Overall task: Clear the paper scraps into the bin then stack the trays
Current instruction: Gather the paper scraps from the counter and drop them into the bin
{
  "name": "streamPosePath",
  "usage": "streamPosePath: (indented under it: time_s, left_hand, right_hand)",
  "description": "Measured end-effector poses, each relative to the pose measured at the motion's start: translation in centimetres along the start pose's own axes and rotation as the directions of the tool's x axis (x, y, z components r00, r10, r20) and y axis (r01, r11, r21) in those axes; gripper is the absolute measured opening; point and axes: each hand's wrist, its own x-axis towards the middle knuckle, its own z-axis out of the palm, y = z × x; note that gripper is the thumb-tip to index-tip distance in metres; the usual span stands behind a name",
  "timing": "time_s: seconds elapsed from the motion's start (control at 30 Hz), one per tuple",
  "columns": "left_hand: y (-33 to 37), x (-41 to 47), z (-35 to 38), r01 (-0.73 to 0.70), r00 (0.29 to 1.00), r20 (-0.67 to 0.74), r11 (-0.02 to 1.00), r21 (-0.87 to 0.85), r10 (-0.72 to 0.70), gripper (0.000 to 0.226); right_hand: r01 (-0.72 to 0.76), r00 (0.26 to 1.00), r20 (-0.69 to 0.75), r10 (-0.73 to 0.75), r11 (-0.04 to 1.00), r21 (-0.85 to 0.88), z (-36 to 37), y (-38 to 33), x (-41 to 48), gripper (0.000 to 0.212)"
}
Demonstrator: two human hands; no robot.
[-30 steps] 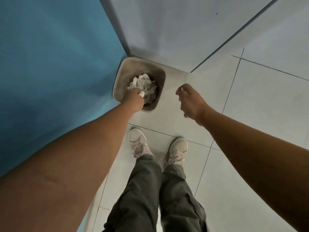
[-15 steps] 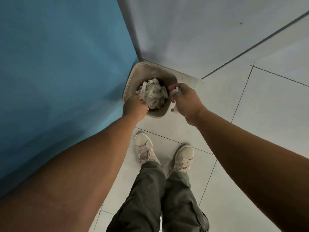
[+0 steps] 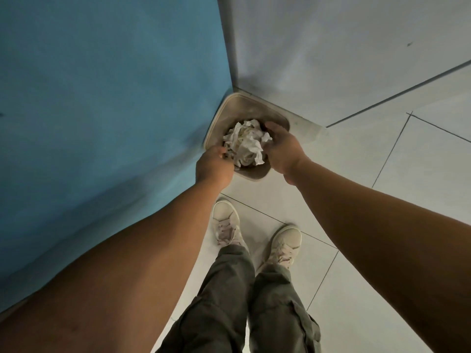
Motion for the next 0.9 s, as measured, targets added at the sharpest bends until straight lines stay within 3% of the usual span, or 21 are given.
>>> streamPosePath:
  time_s: [0.2, 0.47, 0.63, 0.9]
  left_hand:
    - [2.3, -2.9, -2.0, -0.061, 0.998, 0.011, 0.997, 0.049, 0.061, 0.039]
    - [9.2, -12.5, -8.0, -0.298, 0.953, -0.005, 0.942, 0.155, 0.302, 0.04]
    - [14.4, -20.9, -12.9, -0.444, 0.873, -0.125, 0.874, 0.196, 0.472, 0.031]
    - [19.1, -32.8, -21.3, -0.575, 0.754, -0.242, 0.792, 0.203, 0.61, 0.04]
  right_hand:
    - [0.031, 1.0, 0.004, -0.031, 0.996, -0.078, -2.7, -1.5, -3.8, 0.046]
    - [0.262, 0.965, 0.085, -0.248, 0.897, -0.355, -7.2, -8.8, -13.0, 0.029]
    - [0.383, 0.921, 0.117, -0.37, 0.816, -0.433, -11.6, -14.8, -20.7, 0.058]
    - [0.598, 0.78, 0.143, -0.609, 0.659, -0.456, -15.4, -23.3, -31.7, 0.06]
